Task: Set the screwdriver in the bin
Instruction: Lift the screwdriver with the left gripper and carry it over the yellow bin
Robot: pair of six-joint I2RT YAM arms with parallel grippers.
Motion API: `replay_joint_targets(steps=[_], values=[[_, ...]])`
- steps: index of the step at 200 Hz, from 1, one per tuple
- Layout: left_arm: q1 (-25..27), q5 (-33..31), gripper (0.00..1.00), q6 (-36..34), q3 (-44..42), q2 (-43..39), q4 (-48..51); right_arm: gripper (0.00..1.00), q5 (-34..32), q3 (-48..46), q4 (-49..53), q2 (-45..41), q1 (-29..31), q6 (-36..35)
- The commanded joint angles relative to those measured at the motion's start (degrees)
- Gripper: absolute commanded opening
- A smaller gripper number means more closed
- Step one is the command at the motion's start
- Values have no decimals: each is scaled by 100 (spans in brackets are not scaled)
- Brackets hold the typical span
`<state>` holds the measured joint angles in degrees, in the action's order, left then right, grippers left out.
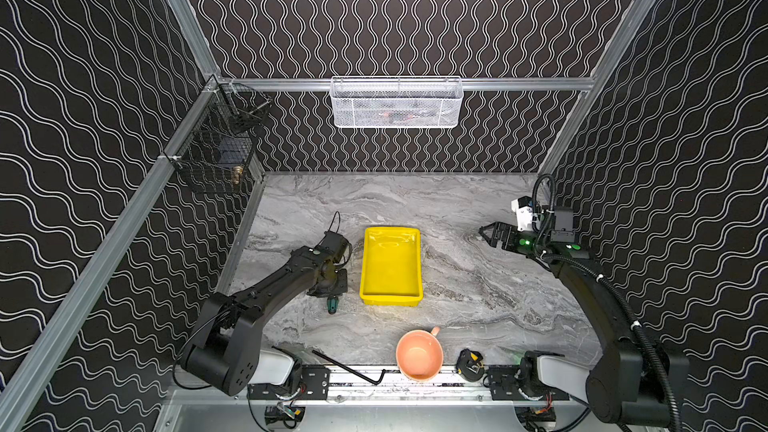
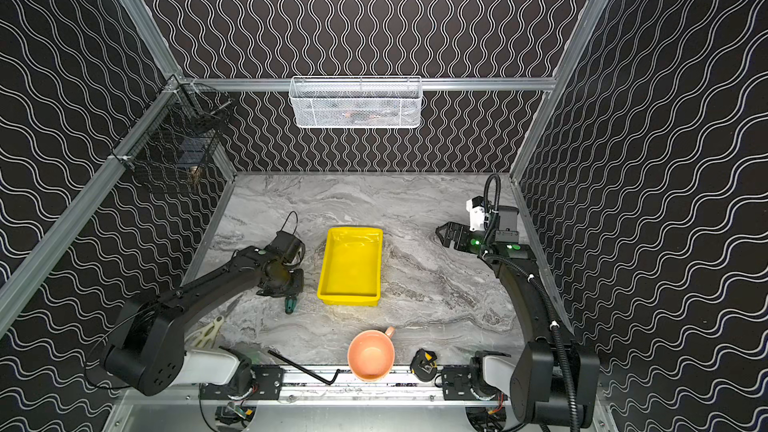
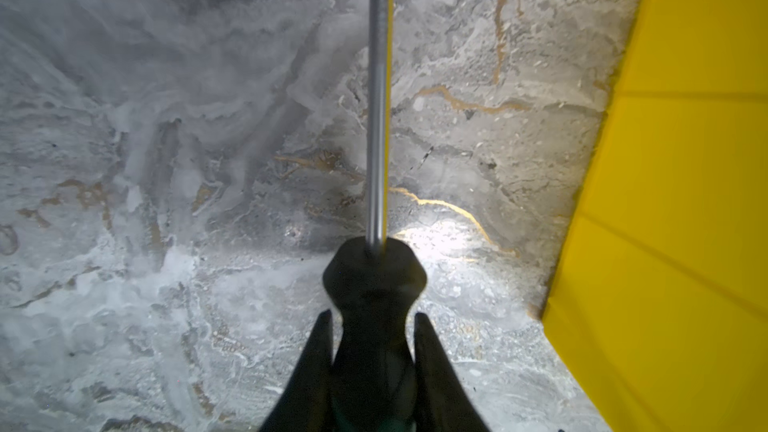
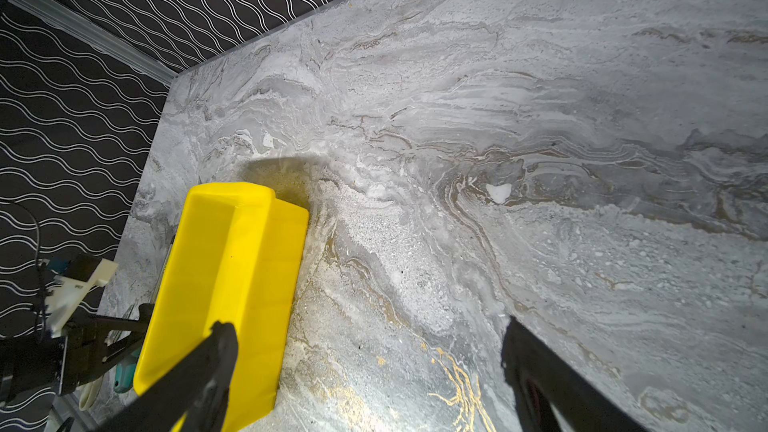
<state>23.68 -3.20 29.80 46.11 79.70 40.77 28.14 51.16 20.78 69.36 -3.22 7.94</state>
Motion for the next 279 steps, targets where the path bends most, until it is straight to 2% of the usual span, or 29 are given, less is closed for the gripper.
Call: replay_joint_targets(steps=[1,76,148,224,279], values=[[2,47,0,-10,31,-15,80,99,51,17,31,-37,-3,-61],[75,73,0,44,660,-592,618,99,95,-9,6,-72,-3,-47],[652,166,0,306,1565,-738,767,99,148,9,-3,-63,-3,-45],[1923,-43,0,278,2409,381,232,99,159,26,29,-70,-3,-65],[2412,-40,0,-32,2606,1244,-169,99,130,22,41,-77,-3,-63]])
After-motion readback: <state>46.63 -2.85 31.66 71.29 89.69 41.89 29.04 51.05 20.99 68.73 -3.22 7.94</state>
